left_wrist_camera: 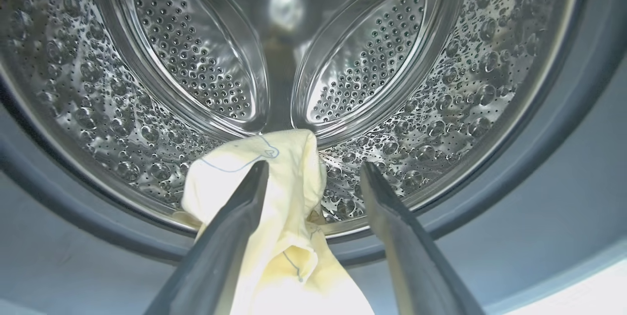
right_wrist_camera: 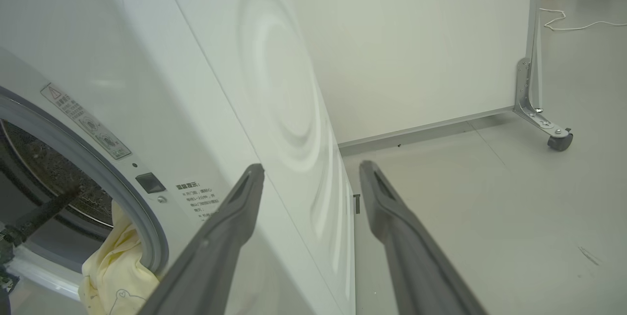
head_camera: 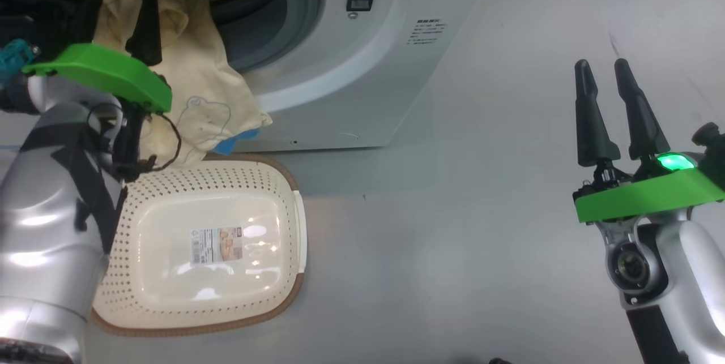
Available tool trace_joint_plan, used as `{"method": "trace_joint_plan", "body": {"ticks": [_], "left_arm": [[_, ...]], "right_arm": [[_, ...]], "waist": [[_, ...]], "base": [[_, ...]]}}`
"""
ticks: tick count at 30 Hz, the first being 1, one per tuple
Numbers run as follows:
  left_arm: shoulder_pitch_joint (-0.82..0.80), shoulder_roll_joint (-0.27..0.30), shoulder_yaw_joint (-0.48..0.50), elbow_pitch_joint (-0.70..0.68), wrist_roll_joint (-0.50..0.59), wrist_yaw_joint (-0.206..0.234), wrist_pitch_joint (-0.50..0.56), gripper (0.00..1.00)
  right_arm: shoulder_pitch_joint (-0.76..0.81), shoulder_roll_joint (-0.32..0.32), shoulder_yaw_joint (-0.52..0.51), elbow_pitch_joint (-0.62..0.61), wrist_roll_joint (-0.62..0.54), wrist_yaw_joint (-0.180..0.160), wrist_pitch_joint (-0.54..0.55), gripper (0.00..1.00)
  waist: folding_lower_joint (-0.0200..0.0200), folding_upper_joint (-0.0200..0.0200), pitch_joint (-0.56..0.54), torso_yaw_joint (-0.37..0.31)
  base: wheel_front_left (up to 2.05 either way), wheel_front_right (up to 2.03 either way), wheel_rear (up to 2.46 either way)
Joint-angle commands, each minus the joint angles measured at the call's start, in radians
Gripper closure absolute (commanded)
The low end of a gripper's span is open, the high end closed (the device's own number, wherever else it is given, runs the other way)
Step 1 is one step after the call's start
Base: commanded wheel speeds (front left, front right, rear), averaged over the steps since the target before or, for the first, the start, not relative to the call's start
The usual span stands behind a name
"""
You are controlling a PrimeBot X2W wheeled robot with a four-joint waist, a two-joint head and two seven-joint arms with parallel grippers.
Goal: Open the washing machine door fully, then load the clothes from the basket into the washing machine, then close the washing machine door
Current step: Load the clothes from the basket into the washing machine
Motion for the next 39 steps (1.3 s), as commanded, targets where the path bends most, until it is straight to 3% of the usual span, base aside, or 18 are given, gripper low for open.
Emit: {"method": "trace_joint_plan", "body": {"ticks": [1,13,39], "left_arm": [[-0.004,0.031,0.045,-0.043,0.021,0.0,-0.007,0.0],[0.247,-0.015,0.152,-0.163,0.113,0.0,-0.007,0.0],[0.674,-0.038,0.305,-0.469,0.199,0.0,-0.007,0.0]], "right_arm": [[0.021,-0.024,0.004,-0.027,-0.004,0.01,-0.006,0.0],[0.085,-0.063,-0.023,-0.01,-0.007,0.01,-0.006,0.0],[0.223,-0.099,-0.097,-0.003,-0.012,0.01,-0.006,0.0]], "waist": [[0.0,0.0,-0.017,0.013],[0.0,0.0,-0.12,0.069],[0.0,0.0,-0.24,0.155]], "base": [[0.0,0.0,0.0],[0.0,0.0,0.0],[0.0,0.0,0.0]]}}
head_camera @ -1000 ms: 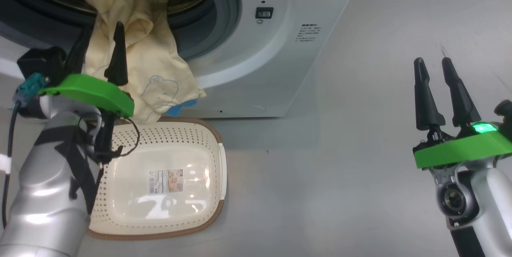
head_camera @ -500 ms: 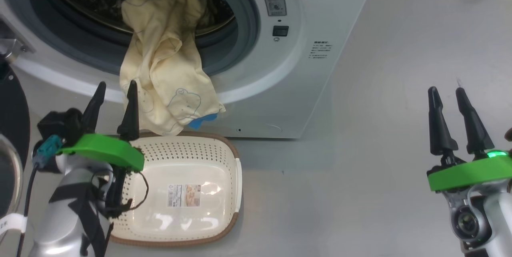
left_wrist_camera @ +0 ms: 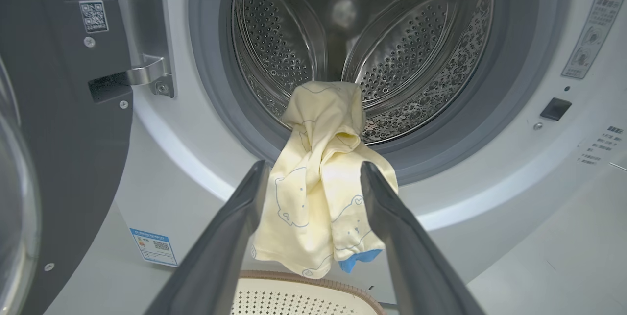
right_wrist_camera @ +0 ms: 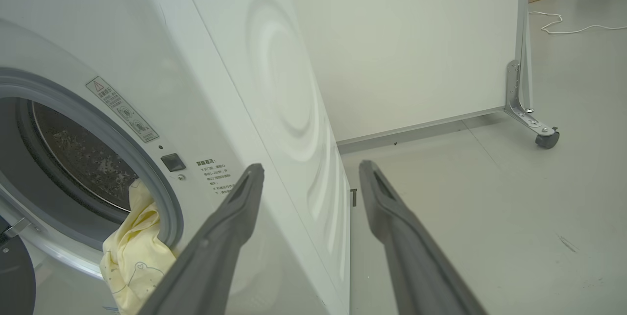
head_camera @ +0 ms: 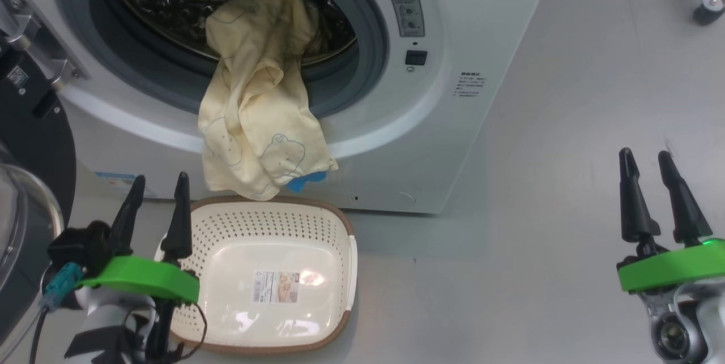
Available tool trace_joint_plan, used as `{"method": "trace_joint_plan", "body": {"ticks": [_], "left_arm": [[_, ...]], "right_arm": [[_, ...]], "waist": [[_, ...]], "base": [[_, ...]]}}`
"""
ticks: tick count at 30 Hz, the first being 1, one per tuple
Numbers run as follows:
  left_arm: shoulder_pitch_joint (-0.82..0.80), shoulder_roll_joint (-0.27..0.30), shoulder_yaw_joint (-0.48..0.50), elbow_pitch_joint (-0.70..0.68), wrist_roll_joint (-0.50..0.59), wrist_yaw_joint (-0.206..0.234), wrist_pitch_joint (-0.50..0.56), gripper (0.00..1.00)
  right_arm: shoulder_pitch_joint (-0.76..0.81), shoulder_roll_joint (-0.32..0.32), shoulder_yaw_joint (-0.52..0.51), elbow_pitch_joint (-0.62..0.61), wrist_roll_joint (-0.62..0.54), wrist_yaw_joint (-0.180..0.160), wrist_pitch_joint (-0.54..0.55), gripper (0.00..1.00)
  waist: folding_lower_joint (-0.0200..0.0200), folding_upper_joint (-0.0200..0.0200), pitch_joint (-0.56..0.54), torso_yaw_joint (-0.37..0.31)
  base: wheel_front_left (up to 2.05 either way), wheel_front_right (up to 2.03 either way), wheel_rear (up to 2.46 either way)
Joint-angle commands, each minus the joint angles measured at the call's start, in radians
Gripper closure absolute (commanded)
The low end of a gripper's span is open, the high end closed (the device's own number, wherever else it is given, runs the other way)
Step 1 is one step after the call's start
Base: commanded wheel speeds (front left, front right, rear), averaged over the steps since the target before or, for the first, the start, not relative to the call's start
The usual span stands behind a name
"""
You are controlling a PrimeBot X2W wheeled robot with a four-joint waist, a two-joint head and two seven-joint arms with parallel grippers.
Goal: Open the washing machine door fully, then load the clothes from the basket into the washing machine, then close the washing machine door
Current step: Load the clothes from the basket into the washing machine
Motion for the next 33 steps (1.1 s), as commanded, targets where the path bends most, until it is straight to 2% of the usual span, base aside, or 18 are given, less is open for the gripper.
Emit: {"method": "trace_joint_plan", "body": {"ticks": [1,8,15,33], "left_arm": [[-0.005,0.024,0.051,-0.049,0.011,0.0,-0.007,0.0],[0.093,0.032,0.094,-0.125,0.021,0.0,-0.007,0.0],[0.182,0.001,0.145,-0.199,0.04,0.0,-0.007,0.0],[0.162,-0.02,0.125,-0.181,0.043,0.0,-0.007,0.0]], "right_arm": [[-0.002,-0.032,0.004,-0.03,-0.011,0.01,-0.006,0.0],[0.016,-0.035,-0.01,-0.037,-0.012,0.01,-0.006,0.0],[0.021,-0.034,-0.018,-0.043,-0.013,0.01,-0.006,0.0],[0.001,-0.028,-0.016,-0.053,-0.013,0.01,-0.006,0.0]], "waist": [[0.0001,-0.0001,-0.007,0.007],[0.0001,-0.0001,-0.02,0.015],[0.0001,-0.0001,-0.023,0.013],[0.0001,-0.0001,0.022,-0.002]], "base": [[0.0,0.0,0.0],[0.0,0.0,0.0],[0.0,0.0,0.0],[0.0,0.0,0.0]]}}
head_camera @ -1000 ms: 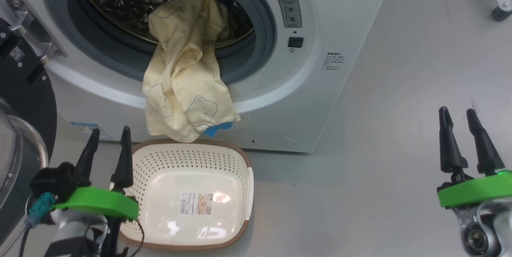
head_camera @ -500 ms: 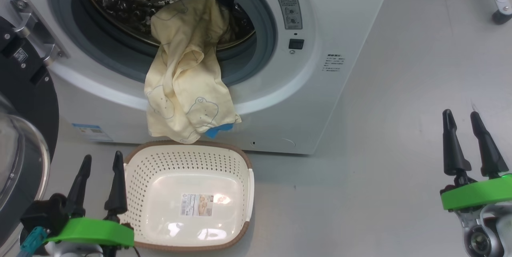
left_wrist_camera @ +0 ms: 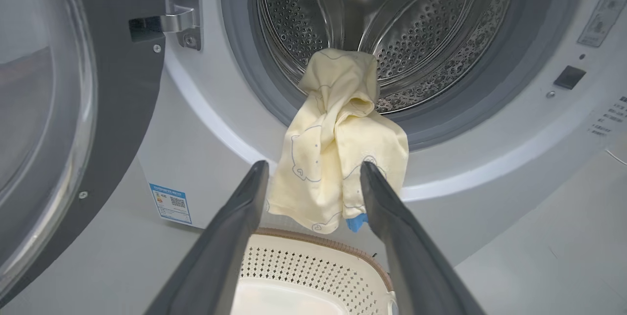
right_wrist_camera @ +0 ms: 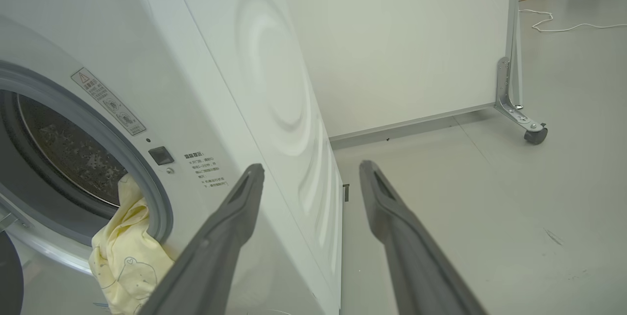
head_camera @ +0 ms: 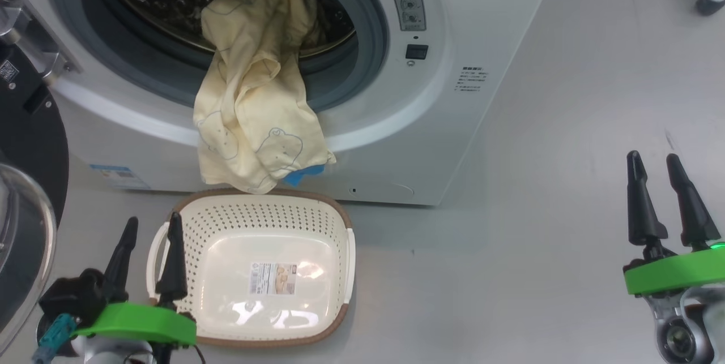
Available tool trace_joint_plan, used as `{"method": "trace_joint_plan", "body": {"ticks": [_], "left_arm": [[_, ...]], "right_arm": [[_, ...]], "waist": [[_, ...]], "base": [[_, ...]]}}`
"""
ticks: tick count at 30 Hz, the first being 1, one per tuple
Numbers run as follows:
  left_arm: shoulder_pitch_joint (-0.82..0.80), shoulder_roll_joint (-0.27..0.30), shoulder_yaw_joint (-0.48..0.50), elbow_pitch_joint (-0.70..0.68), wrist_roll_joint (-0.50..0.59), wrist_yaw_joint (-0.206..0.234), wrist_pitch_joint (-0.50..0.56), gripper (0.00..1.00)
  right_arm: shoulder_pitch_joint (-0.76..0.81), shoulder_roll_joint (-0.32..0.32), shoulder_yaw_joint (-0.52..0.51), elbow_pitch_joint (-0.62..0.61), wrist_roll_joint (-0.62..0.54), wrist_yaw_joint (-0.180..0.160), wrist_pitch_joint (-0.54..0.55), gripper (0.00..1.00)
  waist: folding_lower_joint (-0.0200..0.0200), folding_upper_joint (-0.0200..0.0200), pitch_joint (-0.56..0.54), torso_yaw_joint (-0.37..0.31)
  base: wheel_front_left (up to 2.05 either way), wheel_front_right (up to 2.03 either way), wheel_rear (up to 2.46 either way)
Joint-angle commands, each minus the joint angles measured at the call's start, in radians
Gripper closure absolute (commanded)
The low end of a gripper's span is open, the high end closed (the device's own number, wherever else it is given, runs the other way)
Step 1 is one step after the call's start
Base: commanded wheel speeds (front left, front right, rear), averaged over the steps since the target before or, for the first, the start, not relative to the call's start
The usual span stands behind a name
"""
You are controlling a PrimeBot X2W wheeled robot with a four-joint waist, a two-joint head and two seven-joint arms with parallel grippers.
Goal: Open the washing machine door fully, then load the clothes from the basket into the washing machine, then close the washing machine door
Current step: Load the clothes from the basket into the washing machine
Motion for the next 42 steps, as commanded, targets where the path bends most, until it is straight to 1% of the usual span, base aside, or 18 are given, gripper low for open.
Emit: {"method": "trace_joint_plan", "body": {"ticks": [1,11,20,26,31,37,41,42], "left_arm": [[-0.046,0.012,0.029,-0.019,-0.007,0.0,-0.007,0.0],[-0.173,0.032,-0.045,0.138,-0.057,0.0,-0.007,0.0],[-0.346,0.063,-0.145,0.303,-0.147,0.0,-0.007,0.0],[-0.465,0.079,-0.219,0.401,-0.182,0.0,-0.007,0.0],[-0.575,0.111,-0.287,0.481,-0.22,0.0,-0.007,0.0],[-0.657,0.145,-0.36,0.553,-0.266,0.0,-0.007,0.0],[-0.699,0.159,-0.414,0.582,-0.293,0.0,-0.007,0.0],[-0.699,0.159,-0.414,0.582,-0.293,0.0,-0.007,0.0]], "right_arm": [[-0.033,-0.023,0.009,-0.036,-0.005,0.01,-0.006,0.0],[-0.102,0.0,0.024,-0.048,-0.003,0.01,-0.006,0.0],[-0.165,0.01,0.044,-0.051,0.0,0.01,-0.006,0.0],[-0.195,0.013,0.061,-0.054,0.0,0.01,-0.006,0.0],[-0.22,0.019,0.074,-0.054,0.002,0.01,-0.006,0.0],[-0.236,0.028,0.086,-0.051,0.003,0.01,-0.006,0.0],[-0.24,0.032,0.088,-0.051,0.004,0.01,-0.006,0.0],[-0.24,0.032,0.088,-0.051,0.004,0.01,-0.006,0.0]], "waist": [[0.0,0.0,0.017,-0.002],[0.0,0.0,0.141,-0.028],[0.0,0.0,0.242,-0.053],[0.0,0.0,0.285,-0.068],[0.0,0.0,0.319,-0.089],[0.0,0.0,0.339,-0.114],[0.0,0.0,0.349,-0.126],[0.0,0.0,0.349,-0.126]], "base": [[0.0,0.0,0.0],[0.0,0.0,0.0],[0.0,0.0,0.0],[0.0,0.0,0.0],[0.0,0.0,0.0],[0.0,0.0,0.0],[0.0,0.0,0.0],[0.0,0.0,0.0]]}}
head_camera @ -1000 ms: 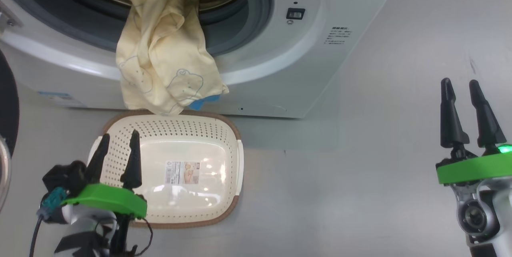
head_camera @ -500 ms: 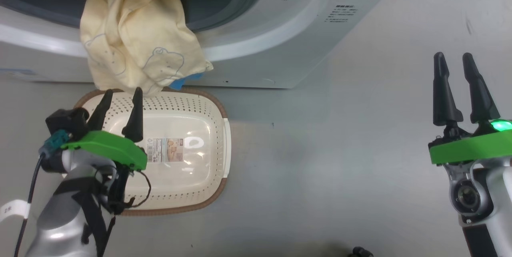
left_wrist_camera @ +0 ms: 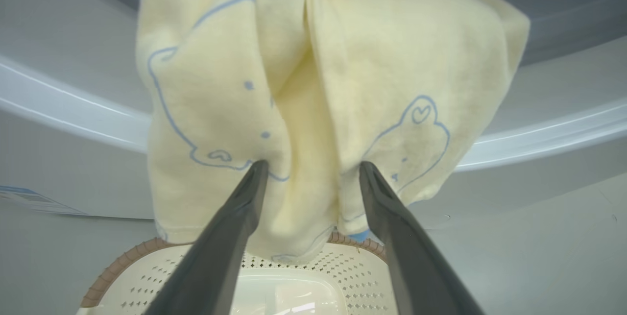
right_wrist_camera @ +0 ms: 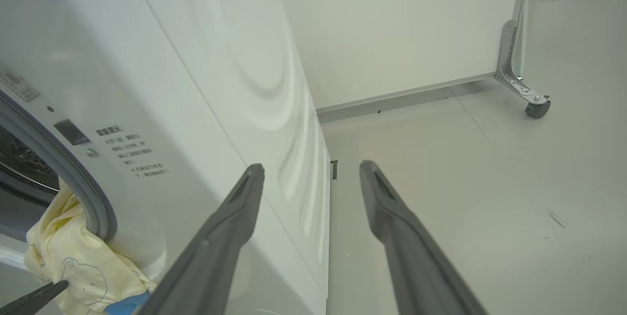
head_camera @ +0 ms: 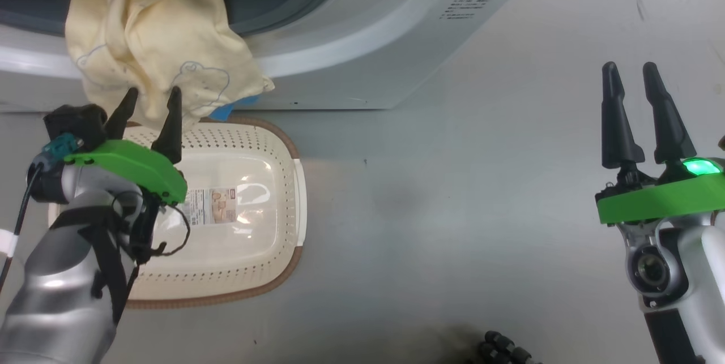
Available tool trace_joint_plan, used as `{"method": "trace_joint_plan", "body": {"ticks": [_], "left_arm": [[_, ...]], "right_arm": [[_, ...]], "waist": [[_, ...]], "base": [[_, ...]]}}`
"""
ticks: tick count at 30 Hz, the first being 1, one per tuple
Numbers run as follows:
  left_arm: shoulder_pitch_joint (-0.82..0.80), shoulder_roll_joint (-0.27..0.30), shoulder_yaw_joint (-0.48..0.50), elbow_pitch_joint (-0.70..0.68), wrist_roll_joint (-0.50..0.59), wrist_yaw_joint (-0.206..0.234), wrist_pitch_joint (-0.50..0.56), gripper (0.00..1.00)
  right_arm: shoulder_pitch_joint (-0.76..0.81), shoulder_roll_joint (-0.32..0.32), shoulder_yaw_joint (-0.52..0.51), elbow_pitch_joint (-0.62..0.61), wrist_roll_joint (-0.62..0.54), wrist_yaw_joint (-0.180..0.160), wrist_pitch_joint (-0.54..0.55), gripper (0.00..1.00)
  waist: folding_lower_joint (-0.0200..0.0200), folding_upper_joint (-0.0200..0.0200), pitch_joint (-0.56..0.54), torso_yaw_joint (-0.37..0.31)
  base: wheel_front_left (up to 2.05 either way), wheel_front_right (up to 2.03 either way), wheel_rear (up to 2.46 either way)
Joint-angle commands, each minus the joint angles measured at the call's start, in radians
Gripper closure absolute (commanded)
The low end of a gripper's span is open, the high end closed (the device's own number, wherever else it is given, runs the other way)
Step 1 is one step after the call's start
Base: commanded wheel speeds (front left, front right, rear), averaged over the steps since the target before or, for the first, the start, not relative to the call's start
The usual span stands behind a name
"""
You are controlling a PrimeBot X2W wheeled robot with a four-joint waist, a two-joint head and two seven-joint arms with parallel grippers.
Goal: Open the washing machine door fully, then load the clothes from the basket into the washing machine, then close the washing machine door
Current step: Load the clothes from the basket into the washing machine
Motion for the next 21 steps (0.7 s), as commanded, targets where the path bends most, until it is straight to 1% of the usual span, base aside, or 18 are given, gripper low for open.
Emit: {"method": "trace_joint_plan", "body": {"ticks": [1,13,14,15,16,18,19,21], "left_arm": [[-0.035,0.041,0.01,-0.01,-0.013,0.0,-0.007,0.0],[-0.11,0.05,-0.078,0.032,-0.063,0.0,-0.007,0.0],[-0.115,0.051,-0.084,0.036,-0.069,0.0,-0.007,0.07],[-0.12,0.053,-0.089,0.039,-0.075,0.0,-0.007,0.42],[-0.123,0.054,-0.095,0.041,-0.081,0.0,-0.007,0.63],[-0.129,0.057,-0.104,0.04,-0.094,0.0,-0.007,0.96],[-0.131,0.058,-0.108,0.038,-0.101,0.0,-0.007,1.0],[-0.136,0.062,-0.113,0.033,-0.112,0.0,-0.007,1.0]], "right_arm": [[-0.015,-0.01,0.012,-0.03,0.003,0.01,-0.006,0.0],[-0.031,0.004,0.028,-0.029,0.002,0.01,-0.006,0.0],[-0.032,0.004,0.029,-0.029,0.002,0.01,-0.006,0.0],[-0.033,0.004,0.03,-0.03,0.003,0.01,-0.006,0.0],[-0.033,0.003,0.03,-0.03,0.003,0.01,-0.006,0.0],[-0.032,0.002,0.029,-0.03,0.004,0.01,-0.006,0.0],[-0.032,0.002,0.027,-0.03,0.004,0.01,-0.006,0.0],[-0.032,0.002,0.024,-0.031,0.003,0.01,-0.006,0.0]], "waist": [[0.0,0.0,0.007,-0.004],[0.0,0.0,0.019,-0.026],[0.0,0.0,0.019,-0.028],[0.0,0.0,0.02,-0.03],[0.0,0.0,0.019,-0.032],[0.0,0.0,0.019,-0.034],[0.0,0.0,0.019,-0.035],[0.0,0.0,0.02,-0.036]], "base": [[0.0,0.0,0.0],[0.0,0.0,0.0],[0.0,0.0,0.0],[0.0,0.0,0.0],[0.0,0.0,0.0],[0.0,0.0,0.0],[0.0,0.0,0.0],[0.0,0.0,0.0]]}}
